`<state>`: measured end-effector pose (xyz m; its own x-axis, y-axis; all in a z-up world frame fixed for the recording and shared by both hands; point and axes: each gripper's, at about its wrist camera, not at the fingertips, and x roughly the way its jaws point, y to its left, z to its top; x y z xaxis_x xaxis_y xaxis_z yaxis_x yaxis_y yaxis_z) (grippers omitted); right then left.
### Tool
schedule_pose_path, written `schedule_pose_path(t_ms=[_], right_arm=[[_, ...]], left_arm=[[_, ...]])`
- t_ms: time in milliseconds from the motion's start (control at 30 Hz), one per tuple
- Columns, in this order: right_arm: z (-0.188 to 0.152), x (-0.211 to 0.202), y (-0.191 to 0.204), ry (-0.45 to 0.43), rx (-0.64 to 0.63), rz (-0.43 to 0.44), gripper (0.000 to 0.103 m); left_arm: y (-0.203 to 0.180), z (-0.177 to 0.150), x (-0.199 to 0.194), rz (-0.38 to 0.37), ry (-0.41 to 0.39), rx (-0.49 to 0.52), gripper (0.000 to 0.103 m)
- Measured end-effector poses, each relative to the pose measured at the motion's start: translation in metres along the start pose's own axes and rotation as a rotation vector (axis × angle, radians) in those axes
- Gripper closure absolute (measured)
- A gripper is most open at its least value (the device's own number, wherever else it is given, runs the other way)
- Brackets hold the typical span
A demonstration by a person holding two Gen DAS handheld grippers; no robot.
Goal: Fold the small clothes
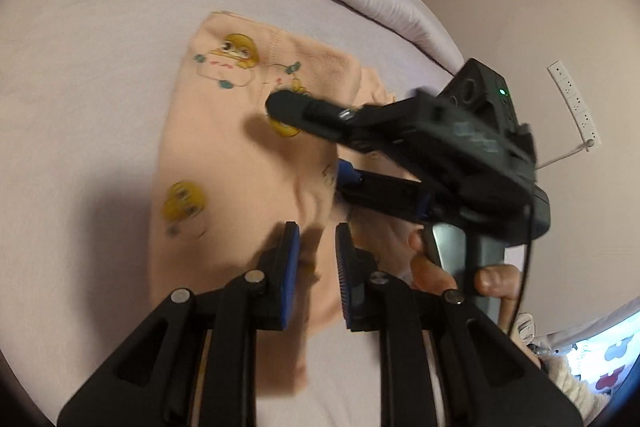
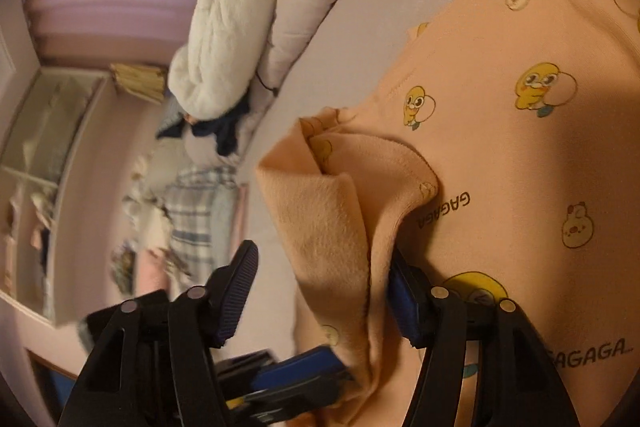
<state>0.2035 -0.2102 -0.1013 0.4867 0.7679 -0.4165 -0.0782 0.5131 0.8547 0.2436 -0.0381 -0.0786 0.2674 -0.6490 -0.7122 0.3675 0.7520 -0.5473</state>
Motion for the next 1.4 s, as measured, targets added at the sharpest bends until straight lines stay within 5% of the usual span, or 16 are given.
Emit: schedule_pose_path(t_ms=[133, 267, 567, 800, 933, 1067, 1233, 1400], right_arm=[[-0.003, 0.008, 0.007, 0.012, -0.084, -0.176, 0.070], [0.002, 0.005, 0.017, 0.008, -0.147, -0.249, 0.094], [0.038, -0.061, 0.039, -0.108, -0.330, -0.400, 0.095], [0.073, -0.101, -0.015, -0.166, -0.264, -0.568, 0.095], [0.079, -0.100, -0.049, -0.147, -0.196, -0.563, 0.095], [0.076, -0.102, -0.064, -0.156, -0.117, -0.510, 0.083], [0.054, -0.126, -0.037, -0.292, -0.233, -0.599, 0.080], [0.020, -0.140, -0.018, -0.313, -0.383, -0.500, 0.080]], left_arm=[[0.004, -0.012, -0.016, 0.039, -0.014, 0.006, 0.085], [0.014, -0.026, -0.033, 0.047, -0.030, -0.019, 0.080], [0.016, -0.039, -0.031, 0.043, -0.016, -0.041, 0.078], [-0.002, -0.030, -0.009, 0.010, 0.012, -0.018, 0.078], [-0.021, -0.024, 0.003, -0.001, 0.016, 0.011, 0.078], [-0.045, -0.015, 0.019, 0.026, 0.011, 0.062, 0.078], [-0.066, -0.009, 0.035, 0.118, -0.005, 0.146, 0.077], [-0.069, -0.019, 0.041, 0.180, -0.011, 0.182, 0.077]])
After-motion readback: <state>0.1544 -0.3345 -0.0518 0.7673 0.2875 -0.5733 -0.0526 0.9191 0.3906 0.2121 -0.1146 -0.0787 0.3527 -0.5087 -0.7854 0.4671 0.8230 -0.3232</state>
